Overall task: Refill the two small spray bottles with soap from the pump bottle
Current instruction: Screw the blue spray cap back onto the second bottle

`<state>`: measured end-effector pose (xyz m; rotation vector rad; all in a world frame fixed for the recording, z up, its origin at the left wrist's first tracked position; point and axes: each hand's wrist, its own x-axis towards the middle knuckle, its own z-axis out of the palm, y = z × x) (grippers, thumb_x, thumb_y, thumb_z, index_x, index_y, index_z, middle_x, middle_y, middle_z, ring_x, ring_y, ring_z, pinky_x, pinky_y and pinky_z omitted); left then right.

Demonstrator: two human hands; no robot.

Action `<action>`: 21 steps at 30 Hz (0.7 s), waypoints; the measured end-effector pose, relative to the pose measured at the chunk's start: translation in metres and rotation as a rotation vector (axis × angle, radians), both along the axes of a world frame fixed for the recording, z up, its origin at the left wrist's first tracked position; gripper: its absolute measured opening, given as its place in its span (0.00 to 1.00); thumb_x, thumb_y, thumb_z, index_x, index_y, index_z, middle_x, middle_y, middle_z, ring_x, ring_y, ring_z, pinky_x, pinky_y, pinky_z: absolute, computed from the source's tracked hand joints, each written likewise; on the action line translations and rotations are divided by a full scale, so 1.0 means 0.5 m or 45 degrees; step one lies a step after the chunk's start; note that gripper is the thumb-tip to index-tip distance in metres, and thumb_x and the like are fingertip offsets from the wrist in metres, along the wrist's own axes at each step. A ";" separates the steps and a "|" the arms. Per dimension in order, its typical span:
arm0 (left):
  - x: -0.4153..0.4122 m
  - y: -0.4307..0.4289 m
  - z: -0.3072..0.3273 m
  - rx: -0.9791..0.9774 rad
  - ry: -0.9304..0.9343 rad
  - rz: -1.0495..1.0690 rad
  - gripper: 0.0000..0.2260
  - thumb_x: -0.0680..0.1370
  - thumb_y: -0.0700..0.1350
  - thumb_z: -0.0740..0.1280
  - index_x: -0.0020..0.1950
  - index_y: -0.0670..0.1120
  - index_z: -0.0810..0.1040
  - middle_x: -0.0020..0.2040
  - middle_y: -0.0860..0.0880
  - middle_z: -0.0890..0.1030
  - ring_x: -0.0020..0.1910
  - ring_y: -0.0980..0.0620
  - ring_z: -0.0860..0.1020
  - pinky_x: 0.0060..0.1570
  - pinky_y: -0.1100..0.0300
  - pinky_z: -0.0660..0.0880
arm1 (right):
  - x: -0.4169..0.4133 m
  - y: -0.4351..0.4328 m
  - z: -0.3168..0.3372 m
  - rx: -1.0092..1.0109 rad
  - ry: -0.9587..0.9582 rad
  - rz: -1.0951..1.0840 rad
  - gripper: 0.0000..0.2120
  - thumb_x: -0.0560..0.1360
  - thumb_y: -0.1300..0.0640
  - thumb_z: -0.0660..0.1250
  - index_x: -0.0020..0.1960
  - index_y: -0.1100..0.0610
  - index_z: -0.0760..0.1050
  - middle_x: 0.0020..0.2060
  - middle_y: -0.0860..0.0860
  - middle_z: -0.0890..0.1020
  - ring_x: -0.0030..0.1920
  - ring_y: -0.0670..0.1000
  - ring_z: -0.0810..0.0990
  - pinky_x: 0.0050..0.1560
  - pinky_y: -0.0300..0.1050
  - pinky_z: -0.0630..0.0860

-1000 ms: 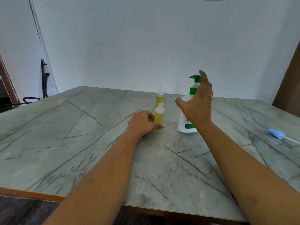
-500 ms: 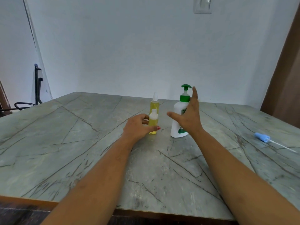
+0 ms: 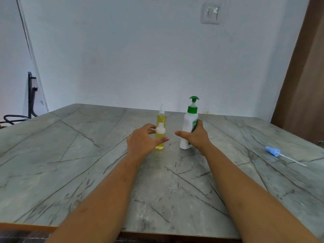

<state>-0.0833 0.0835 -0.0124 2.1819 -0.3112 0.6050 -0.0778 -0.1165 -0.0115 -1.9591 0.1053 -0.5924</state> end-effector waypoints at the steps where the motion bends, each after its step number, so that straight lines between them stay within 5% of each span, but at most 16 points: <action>1: 0.002 0.001 -0.001 -0.011 0.003 -0.004 0.30 0.61 0.67 0.72 0.58 0.55 0.75 0.53 0.56 0.82 0.49 0.58 0.77 0.50 0.56 0.72 | 0.005 0.003 -0.003 0.002 0.015 -0.009 0.36 0.62 0.48 0.79 0.62 0.53 0.61 0.47 0.46 0.73 0.48 0.49 0.74 0.45 0.42 0.71; 17: 0.003 0.006 -0.005 0.112 0.006 -0.044 0.36 0.58 0.68 0.73 0.62 0.57 0.71 0.57 0.57 0.79 0.55 0.55 0.75 0.54 0.52 0.70 | 0.024 0.022 -0.008 -0.019 0.075 0.017 0.44 0.57 0.52 0.82 0.66 0.56 0.61 0.58 0.53 0.73 0.58 0.54 0.73 0.57 0.51 0.75; 21: -0.015 0.007 0.015 0.253 -0.263 0.141 0.40 0.59 0.73 0.67 0.67 0.57 0.65 0.59 0.52 0.76 0.57 0.48 0.71 0.51 0.52 0.63 | -0.021 -0.009 -0.002 0.043 0.266 0.178 0.55 0.61 0.61 0.79 0.76 0.57 0.47 0.71 0.56 0.62 0.69 0.58 0.64 0.67 0.54 0.66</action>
